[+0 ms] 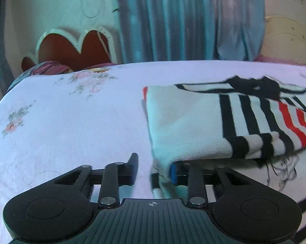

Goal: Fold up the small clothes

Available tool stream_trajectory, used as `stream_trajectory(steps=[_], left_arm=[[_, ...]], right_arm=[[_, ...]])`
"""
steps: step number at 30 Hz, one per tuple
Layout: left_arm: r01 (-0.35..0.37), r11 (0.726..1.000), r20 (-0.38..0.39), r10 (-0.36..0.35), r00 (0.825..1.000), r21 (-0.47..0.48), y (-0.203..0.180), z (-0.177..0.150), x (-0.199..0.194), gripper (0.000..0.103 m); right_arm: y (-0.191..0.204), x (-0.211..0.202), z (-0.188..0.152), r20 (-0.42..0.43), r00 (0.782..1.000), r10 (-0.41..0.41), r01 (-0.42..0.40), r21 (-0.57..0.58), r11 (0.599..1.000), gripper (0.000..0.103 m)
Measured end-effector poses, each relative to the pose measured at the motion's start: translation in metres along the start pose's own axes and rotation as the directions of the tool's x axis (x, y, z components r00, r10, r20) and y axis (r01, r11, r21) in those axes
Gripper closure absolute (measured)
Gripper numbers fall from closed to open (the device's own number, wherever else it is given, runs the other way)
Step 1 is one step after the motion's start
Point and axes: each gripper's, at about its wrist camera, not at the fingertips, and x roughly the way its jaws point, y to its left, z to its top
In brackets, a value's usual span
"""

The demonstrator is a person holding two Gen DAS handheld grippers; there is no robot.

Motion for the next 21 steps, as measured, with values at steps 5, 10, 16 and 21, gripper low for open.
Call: stream_trajectory(steps=[5, 10, 16, 21], left_arm=[[0.027, 1.0, -0.033, -0.027, 0.999, 0.014, 0.0, 0.0, -0.004, 0.076], [0.1, 0.991, -0.054, -0.105, 0.993, -0.089, 0.024, 0.006, -0.027, 0.053], [0.15, 0.967, 0.01, -0.151, 0.989, -0.209, 0.035, 0.025, -0.035, 0.05], [0.184, 0.969, 0.003, -0.186, 0.982, -0.167, 0.006, 0.05, 0.004, 0.05]], right_arm=[[0.002, 0.006, -0.009, -0.023, 0.999, -0.022, 0.021, -0.04, 0.999, 0.095], [-0.011, -0.004, -0.008, -0.025, 1.0, -0.016, 0.016, -0.003, 1.0, 0.084], [-0.026, -0.012, 0.001, 0.028, 0.998, 0.053, -0.055, 0.085, 0.995, 0.055], [-0.02, 0.012, 0.001, -0.046, 0.997, 0.064, -0.059, 0.102, 0.993, 0.065]])
